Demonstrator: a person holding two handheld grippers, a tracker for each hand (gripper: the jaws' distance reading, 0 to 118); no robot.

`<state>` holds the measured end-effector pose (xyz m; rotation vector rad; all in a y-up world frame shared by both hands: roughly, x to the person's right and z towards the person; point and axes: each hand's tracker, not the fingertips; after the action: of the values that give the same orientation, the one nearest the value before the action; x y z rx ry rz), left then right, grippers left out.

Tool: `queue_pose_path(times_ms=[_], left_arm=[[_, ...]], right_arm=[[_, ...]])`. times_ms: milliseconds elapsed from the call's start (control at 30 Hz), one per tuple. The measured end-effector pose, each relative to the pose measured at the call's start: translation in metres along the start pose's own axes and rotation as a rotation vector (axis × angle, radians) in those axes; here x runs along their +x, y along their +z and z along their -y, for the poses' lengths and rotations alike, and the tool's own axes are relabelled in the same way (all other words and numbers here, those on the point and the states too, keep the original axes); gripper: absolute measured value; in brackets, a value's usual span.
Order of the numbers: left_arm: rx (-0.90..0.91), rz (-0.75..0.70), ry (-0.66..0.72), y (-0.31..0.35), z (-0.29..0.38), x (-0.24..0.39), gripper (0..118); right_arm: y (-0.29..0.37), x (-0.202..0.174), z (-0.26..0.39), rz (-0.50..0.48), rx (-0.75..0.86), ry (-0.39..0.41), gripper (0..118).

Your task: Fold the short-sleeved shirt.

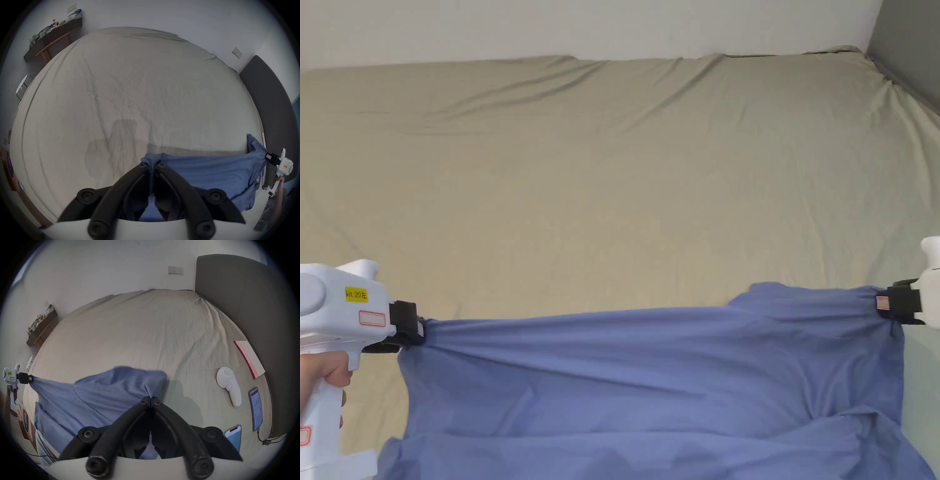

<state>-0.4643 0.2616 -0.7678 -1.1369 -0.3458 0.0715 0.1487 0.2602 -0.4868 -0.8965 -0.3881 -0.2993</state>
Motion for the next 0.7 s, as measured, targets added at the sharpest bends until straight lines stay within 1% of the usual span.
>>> queue_pose_path(times_ms=[167, 267, 367, 467, 533, 567, 600, 667, 700], left_arm=[[0.046, 0.024, -0.009, 0.044, 0.038, -0.010, 3], [0.067, 0.032, -0.020, 0.069, 0.068, -0.019, 3], [0.077, 0.055, -0.007, 0.089, 0.099, -0.033, 3], [0.071, 0.058, -0.010, 0.100, 0.135, -0.044, 3], [0.080, 0.067, 0.014, 0.105, 0.163, -0.050, 3], [0.099, 0.103, 0.017, 0.107, 0.174, -0.054, 3], [0.059, 0.122, 0.004, 0.104, 0.184, -0.058, 3], [0.023, 0.086, 0.020, 0.094, 0.199, -0.063, 3], [-0.001, 0.083, 0.014, 0.087, 0.207, -0.067, 3]], right_arm=[[0.067, -0.014, 0.031, -0.021, 0.065, 0.038, 0], [0.102, -0.016, 0.061, -0.028, 0.096, 0.043, 0], [0.124, -0.010, 0.101, -0.034, 0.106, 0.038, 0], [0.143, -0.005, 0.145, -0.045, 0.108, -0.005, 0], [0.148, -0.002, 0.173, -0.048, 0.081, -0.025, 0], [0.147, -0.004, 0.182, -0.043, 0.064, -0.032, 0], [0.144, -0.002, 0.195, -0.029, 0.038, -0.052, 0], [0.136, 0.005, 0.213, -0.044, -0.013, -0.091, 0], [0.130, 0.007, 0.220, -0.038, -0.021, -0.095, 0]])
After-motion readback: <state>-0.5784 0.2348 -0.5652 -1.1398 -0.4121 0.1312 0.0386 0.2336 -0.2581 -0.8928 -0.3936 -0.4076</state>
